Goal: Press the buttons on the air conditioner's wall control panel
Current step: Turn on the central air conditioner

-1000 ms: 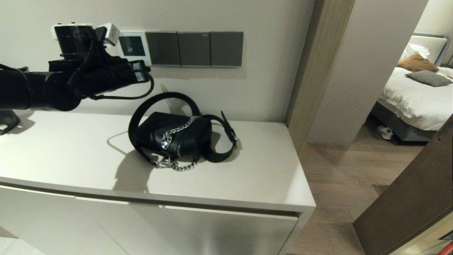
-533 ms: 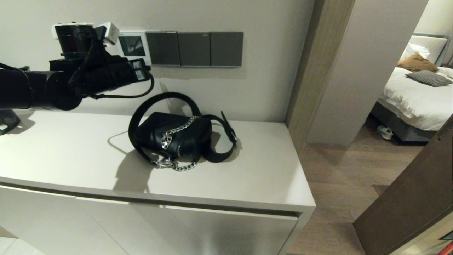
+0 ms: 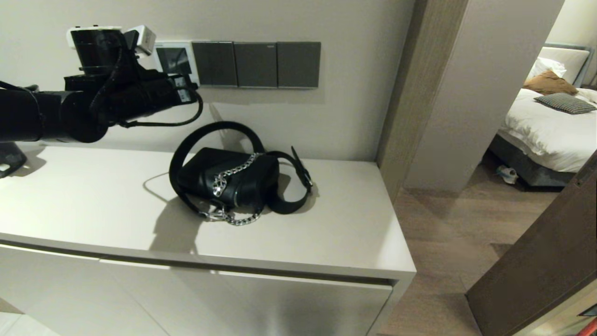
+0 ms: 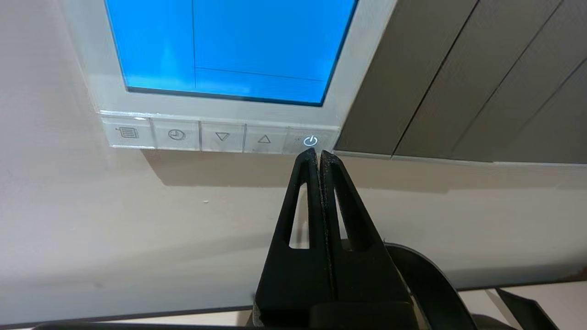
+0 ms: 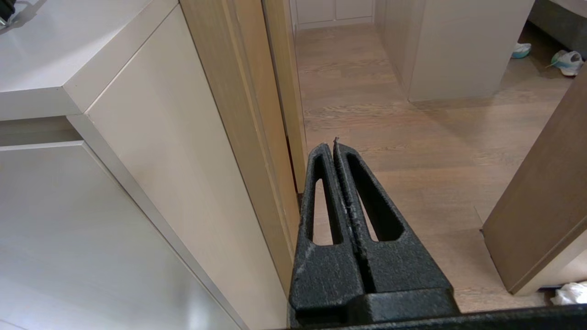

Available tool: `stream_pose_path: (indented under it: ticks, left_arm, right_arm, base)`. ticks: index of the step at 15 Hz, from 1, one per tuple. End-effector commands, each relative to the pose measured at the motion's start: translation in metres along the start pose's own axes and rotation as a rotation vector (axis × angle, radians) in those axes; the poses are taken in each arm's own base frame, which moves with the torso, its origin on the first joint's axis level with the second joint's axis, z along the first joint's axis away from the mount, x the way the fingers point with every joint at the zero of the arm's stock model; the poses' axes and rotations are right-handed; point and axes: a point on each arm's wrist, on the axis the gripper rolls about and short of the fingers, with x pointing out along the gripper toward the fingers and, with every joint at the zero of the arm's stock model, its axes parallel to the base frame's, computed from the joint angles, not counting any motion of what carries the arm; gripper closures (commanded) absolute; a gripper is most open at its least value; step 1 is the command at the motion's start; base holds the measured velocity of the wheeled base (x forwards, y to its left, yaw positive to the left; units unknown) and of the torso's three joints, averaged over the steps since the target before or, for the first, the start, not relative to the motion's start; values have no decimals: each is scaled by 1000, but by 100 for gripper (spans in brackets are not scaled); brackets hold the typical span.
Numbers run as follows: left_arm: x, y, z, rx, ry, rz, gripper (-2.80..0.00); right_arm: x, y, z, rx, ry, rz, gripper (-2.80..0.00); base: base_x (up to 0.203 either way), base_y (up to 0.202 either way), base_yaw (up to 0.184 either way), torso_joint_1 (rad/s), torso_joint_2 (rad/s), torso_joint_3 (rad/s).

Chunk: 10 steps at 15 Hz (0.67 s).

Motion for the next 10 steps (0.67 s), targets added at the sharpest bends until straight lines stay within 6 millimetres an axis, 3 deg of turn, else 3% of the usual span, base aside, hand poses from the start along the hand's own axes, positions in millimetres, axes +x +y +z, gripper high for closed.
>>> stream_pose_path:
  ticks: [1, 5, 10]
  left_arm:
    - [4, 1, -1, -1, -3, 1, 0]
    - [11, 4, -2, -1, -14, 39, 0]
    - [4, 3, -1, -3, -9, 40, 0]
  right_arm:
    - [0, 0, 0, 0, 2, 2, 0]
    - [0, 0, 0, 0, 2, 1, 0]
    - [0, 0, 0, 0, 2, 1, 0]
  base:
    - [0, 0, 0, 0, 0, 0]
    - [0, 0, 0, 0, 0, 0]
    - [0, 0, 0, 0, 0, 0]
